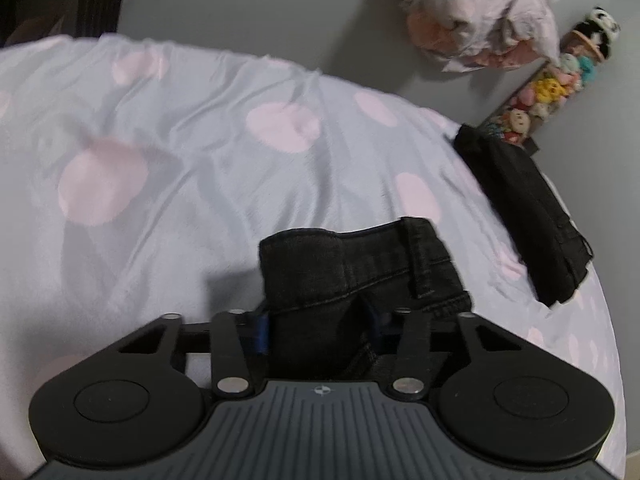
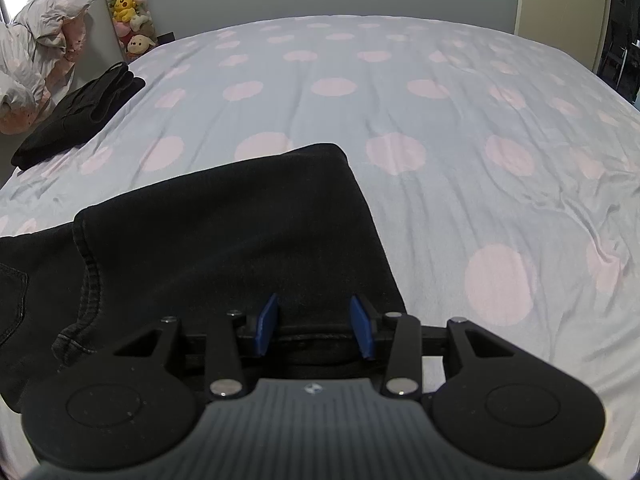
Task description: Fold clothes
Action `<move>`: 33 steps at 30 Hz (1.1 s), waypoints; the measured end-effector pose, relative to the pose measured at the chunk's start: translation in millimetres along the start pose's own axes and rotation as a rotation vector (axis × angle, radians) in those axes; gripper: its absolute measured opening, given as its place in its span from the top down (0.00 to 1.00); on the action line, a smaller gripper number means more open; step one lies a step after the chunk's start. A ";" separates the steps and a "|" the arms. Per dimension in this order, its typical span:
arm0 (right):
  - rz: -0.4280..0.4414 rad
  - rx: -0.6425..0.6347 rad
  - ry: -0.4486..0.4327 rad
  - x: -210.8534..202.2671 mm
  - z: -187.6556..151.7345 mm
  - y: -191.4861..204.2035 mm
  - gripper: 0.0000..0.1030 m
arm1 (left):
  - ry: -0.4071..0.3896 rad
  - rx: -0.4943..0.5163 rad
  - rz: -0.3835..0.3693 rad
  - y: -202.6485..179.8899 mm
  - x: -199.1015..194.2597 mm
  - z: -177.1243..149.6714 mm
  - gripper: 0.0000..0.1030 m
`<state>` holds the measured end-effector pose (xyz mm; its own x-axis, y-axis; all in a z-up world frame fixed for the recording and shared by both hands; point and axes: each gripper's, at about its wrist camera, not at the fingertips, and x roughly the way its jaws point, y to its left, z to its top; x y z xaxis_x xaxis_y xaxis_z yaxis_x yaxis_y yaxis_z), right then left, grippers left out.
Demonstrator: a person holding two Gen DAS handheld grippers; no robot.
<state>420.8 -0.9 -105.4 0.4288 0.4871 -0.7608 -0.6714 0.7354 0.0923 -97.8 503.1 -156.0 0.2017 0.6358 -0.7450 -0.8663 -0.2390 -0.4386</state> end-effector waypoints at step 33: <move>0.015 0.208 -0.088 -22.2 -0.9 -20.0 0.58 | -0.255 1.113 -0.819 -166.4 -143.7 -226.4 0.74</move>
<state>424.2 -26.9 -91.0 0.4771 0.5311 -0.7002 -0.5428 0.8047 0.2405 120.8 285.4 -89.7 0.8352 0.4530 -0.3120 -0.4727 0.8811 0.0137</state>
